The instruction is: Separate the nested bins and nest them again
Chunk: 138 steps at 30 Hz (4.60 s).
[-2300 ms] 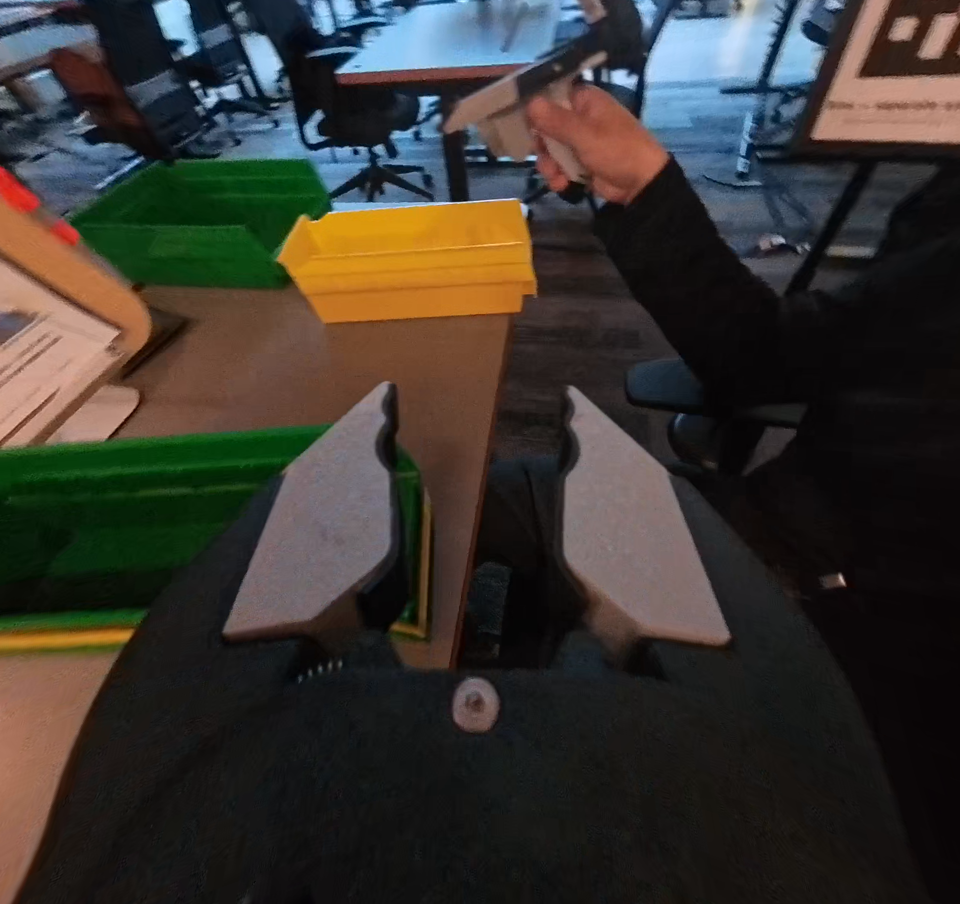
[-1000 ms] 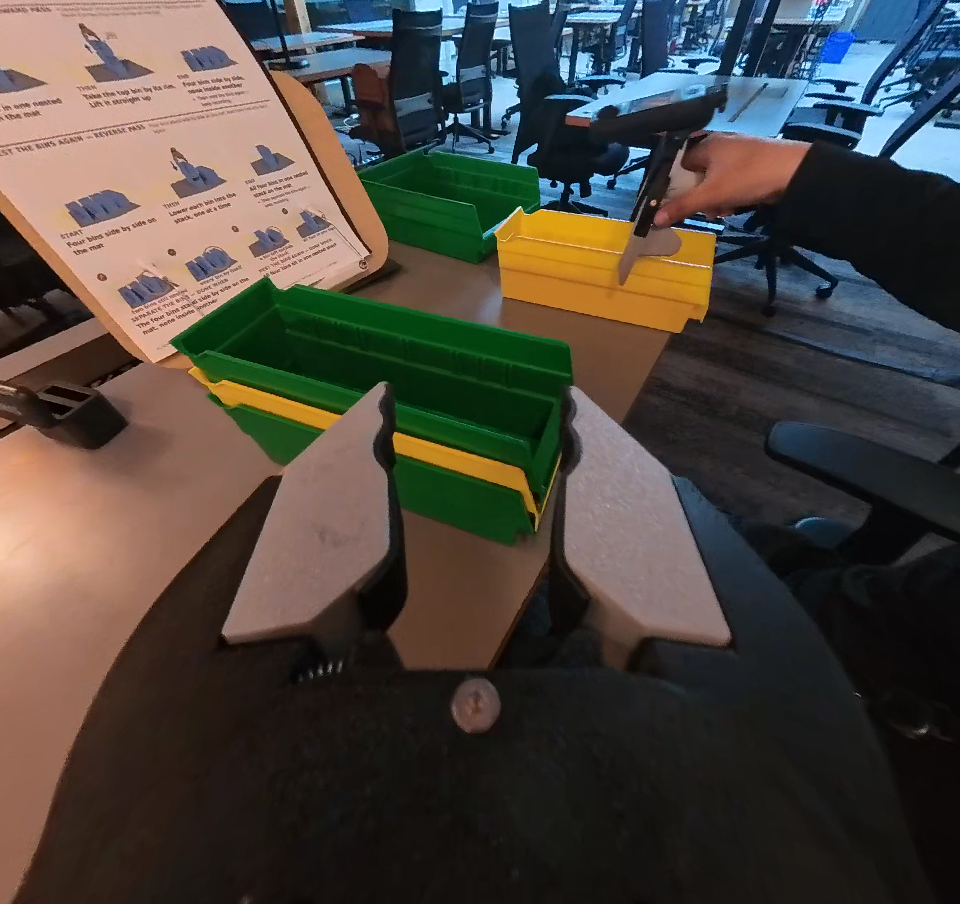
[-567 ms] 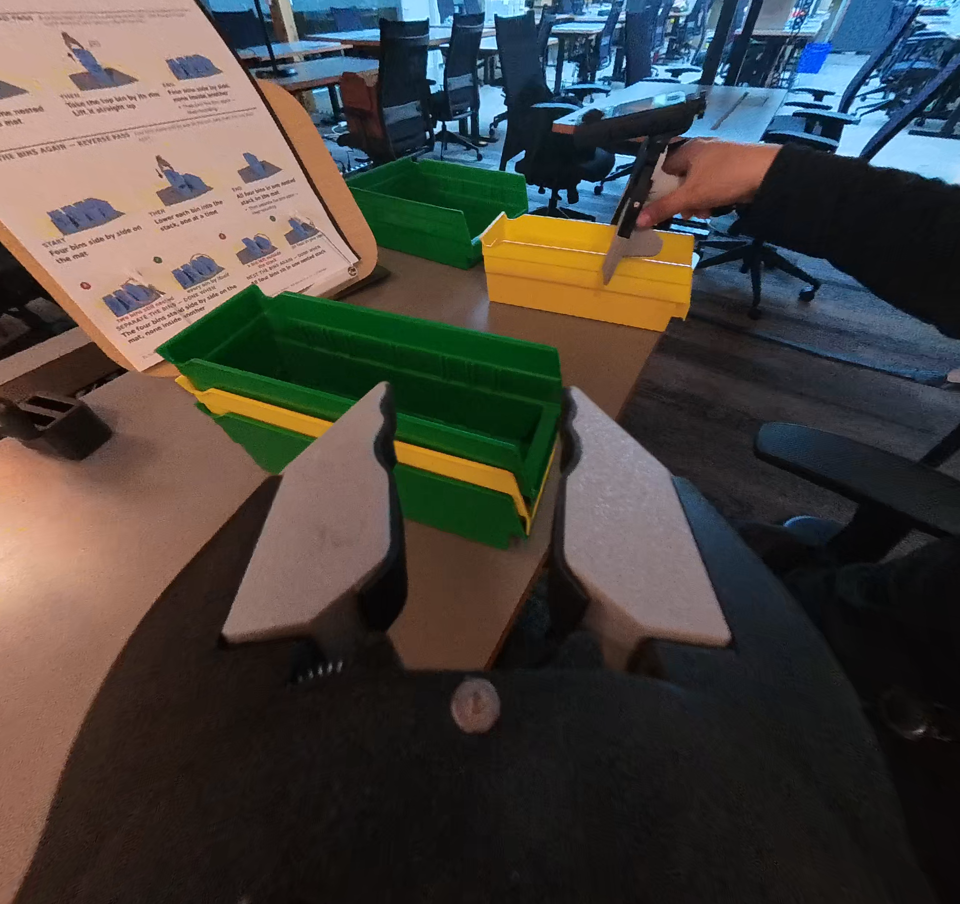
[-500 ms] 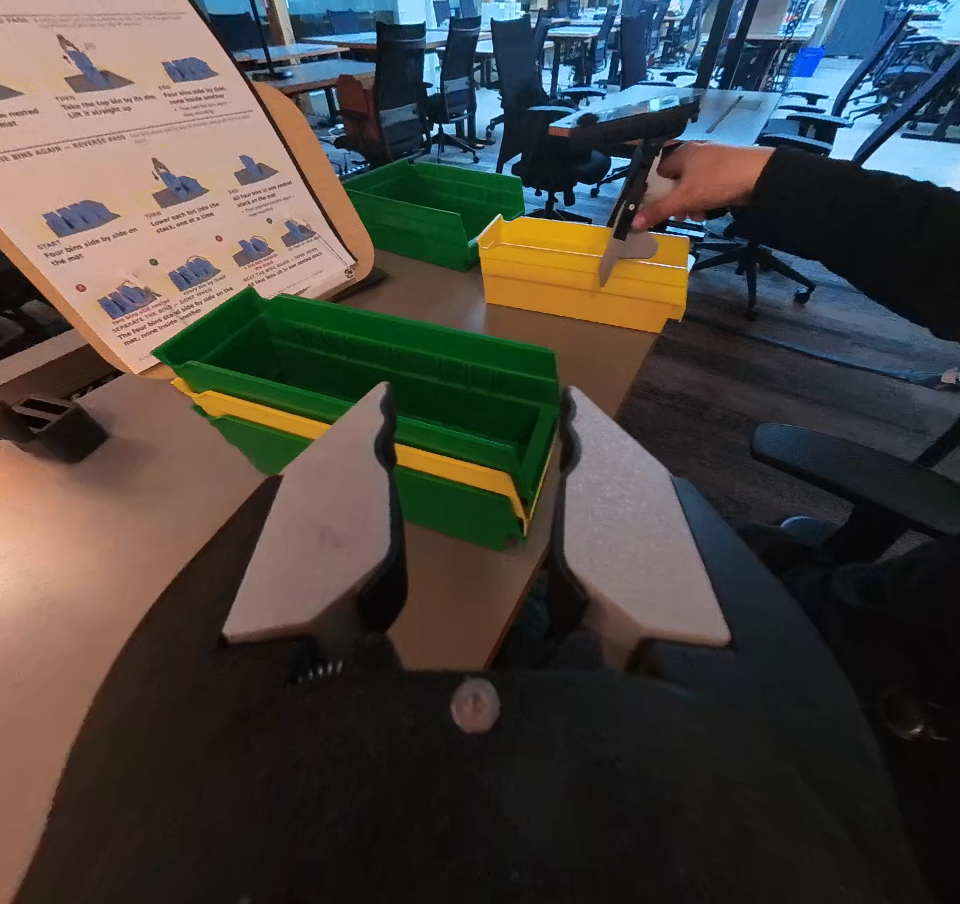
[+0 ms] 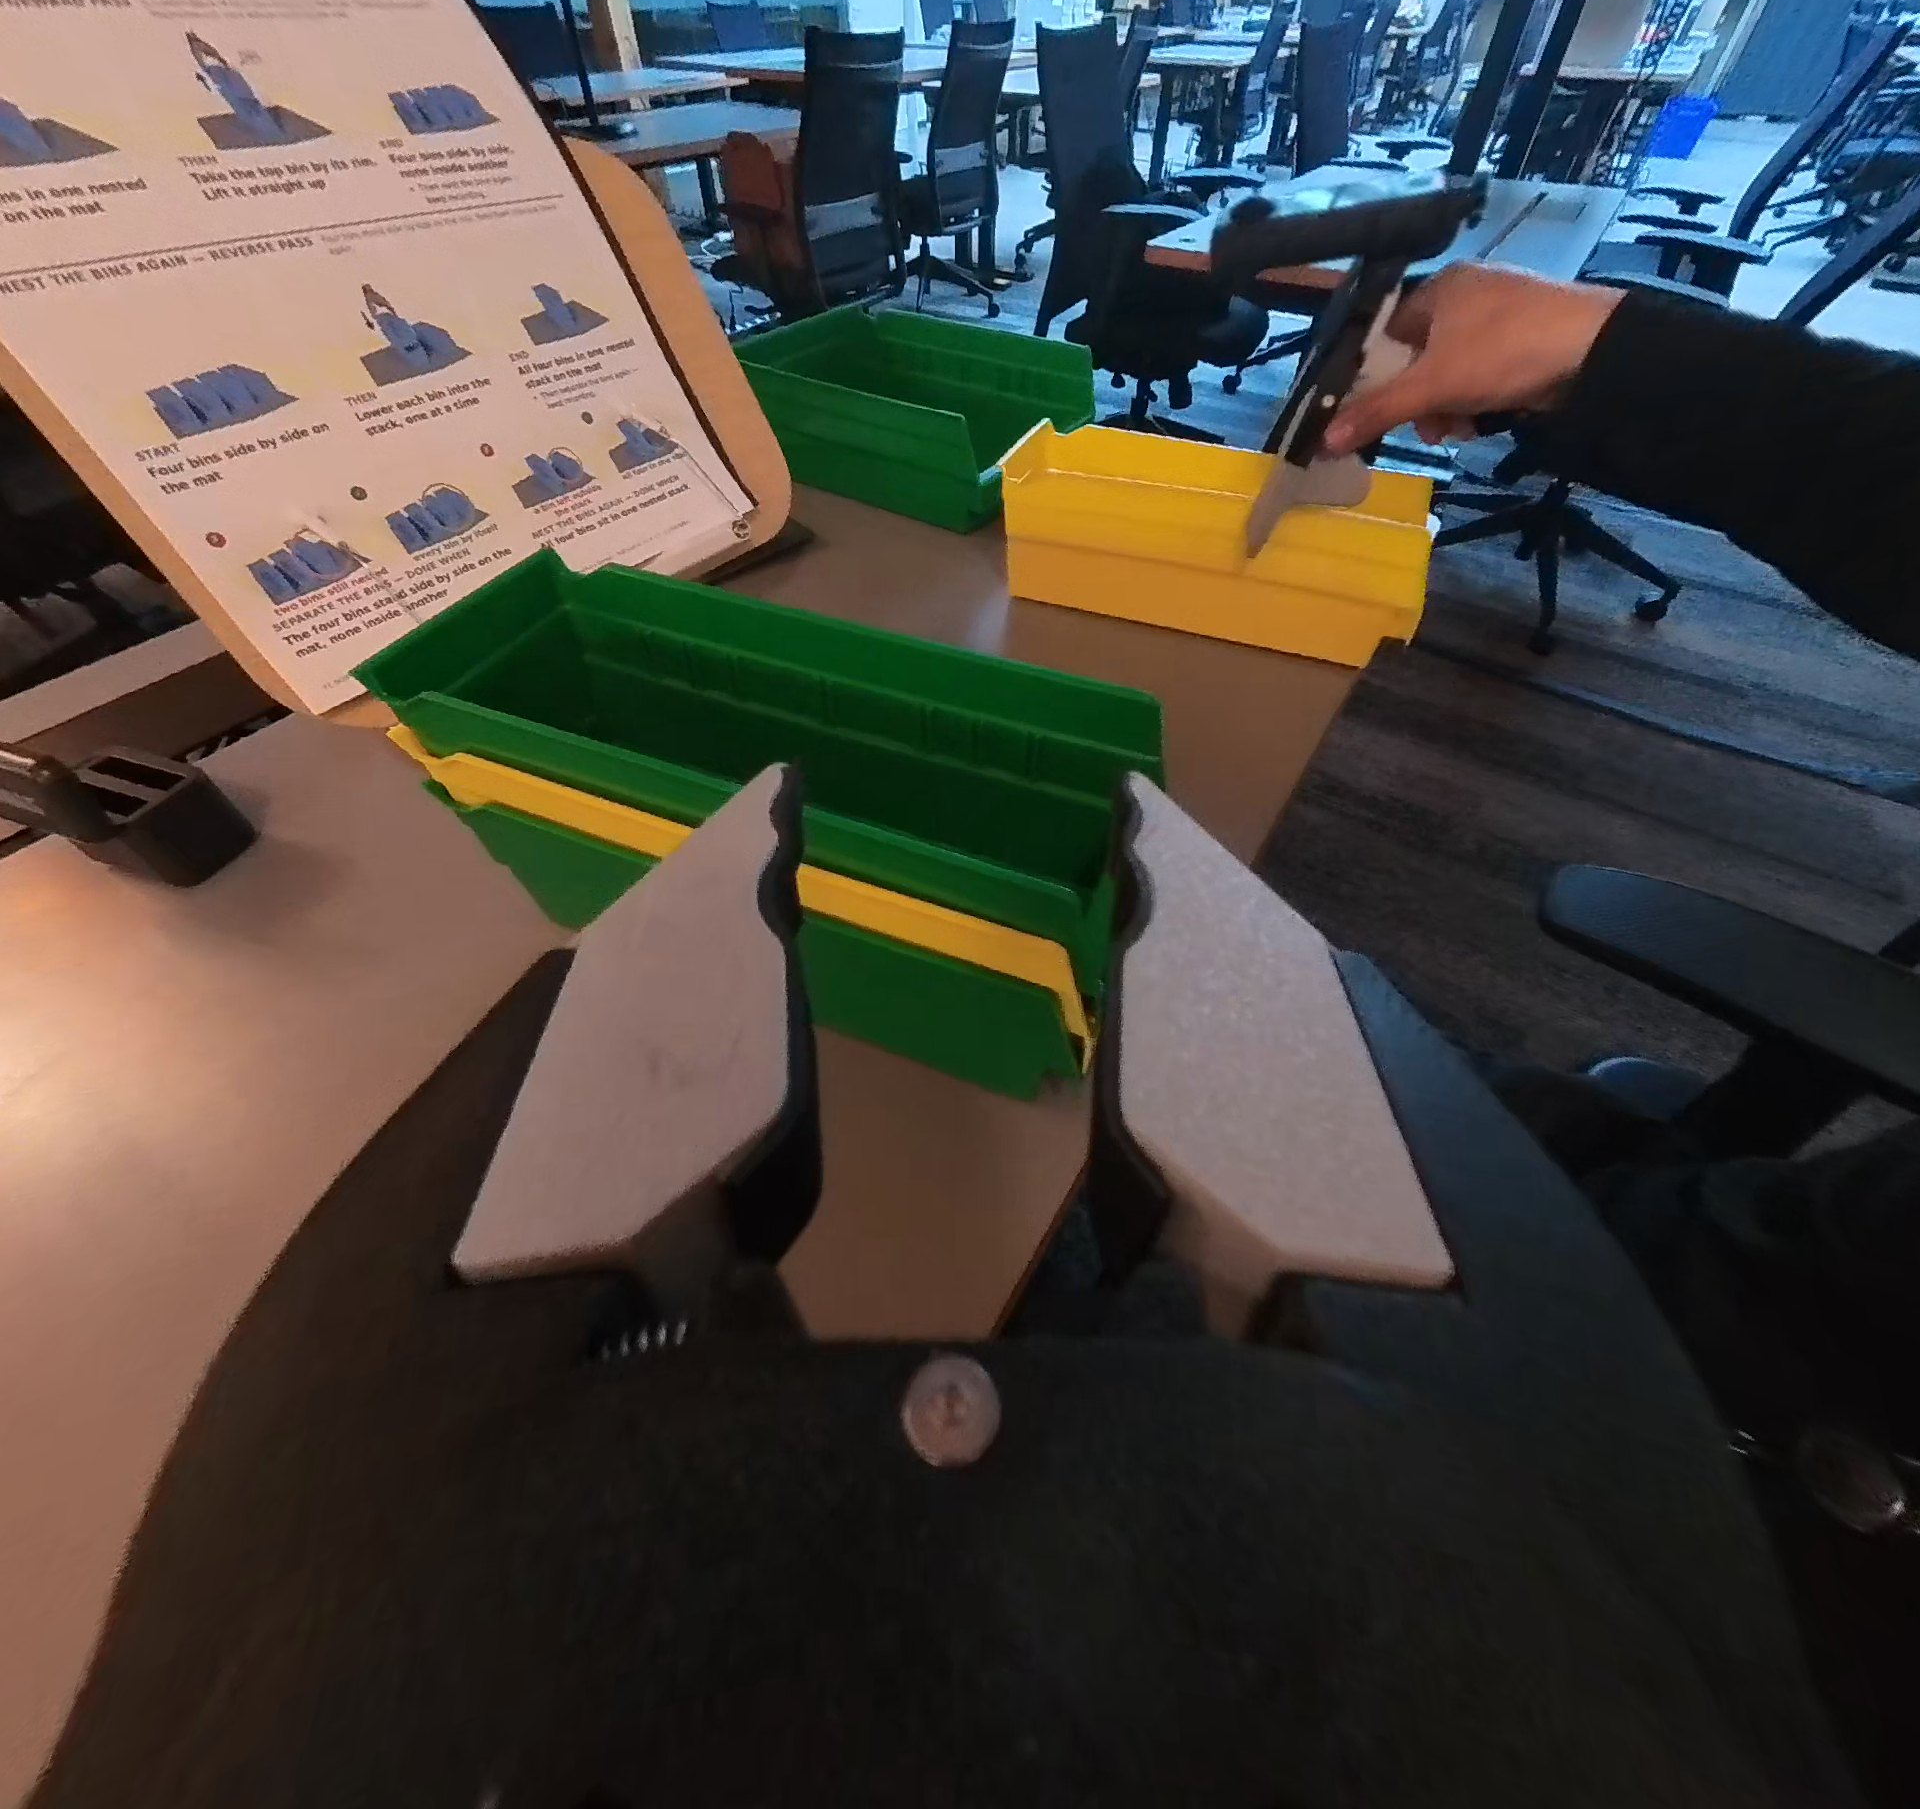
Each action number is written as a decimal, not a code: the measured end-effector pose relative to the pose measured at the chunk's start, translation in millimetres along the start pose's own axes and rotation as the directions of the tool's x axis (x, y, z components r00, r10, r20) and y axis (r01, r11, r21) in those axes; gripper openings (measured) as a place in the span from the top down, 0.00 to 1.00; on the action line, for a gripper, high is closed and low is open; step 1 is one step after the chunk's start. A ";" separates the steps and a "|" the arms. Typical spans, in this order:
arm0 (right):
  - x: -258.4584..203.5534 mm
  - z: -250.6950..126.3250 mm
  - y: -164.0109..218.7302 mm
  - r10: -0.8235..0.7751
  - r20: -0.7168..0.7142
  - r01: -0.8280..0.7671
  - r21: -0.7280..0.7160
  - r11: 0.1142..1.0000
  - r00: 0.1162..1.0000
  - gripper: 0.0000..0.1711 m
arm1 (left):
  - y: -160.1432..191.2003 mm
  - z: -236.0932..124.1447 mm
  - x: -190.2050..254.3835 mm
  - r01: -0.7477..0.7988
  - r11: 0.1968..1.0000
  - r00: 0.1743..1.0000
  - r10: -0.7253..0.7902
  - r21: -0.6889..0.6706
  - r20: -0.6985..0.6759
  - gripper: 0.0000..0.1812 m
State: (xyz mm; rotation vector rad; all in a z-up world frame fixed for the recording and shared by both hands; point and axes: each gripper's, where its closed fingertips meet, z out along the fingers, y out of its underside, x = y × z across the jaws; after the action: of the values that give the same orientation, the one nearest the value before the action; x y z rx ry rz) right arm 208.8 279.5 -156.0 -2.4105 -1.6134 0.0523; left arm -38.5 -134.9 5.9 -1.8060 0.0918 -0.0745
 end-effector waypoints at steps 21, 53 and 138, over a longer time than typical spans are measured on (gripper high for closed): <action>-7.6 11.1 -1.9 0.123 0.152 -0.122 -0.013 0.992 0.981 0.24 | 2.1 2.9 4.9 -0.003 1.000 1.000 0.003 -0.014 -0.019 0.68; -2.3 7.6 -3.1 0.046 0.076 -0.045 -0.013 0.999 0.996 0.38 | 0.7 -0.3 5.0 0.007 1.000 1.000 -0.007 -0.004 -0.018 0.67; -321.7 -124.6 -175.1 -0.029 0.204 -0.008 0.179 0.984 0.979 0.34 | 9.0 -11.5 -20.2 0.012 1.000 0.998 -0.010 -0.020 0.057 0.66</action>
State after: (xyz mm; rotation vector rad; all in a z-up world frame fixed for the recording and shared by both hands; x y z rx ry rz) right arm -55.2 26.2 -30.1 -2.3209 -1.6282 0.4399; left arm -60.0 -146.0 -0.3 -1.8278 0.0418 -0.0296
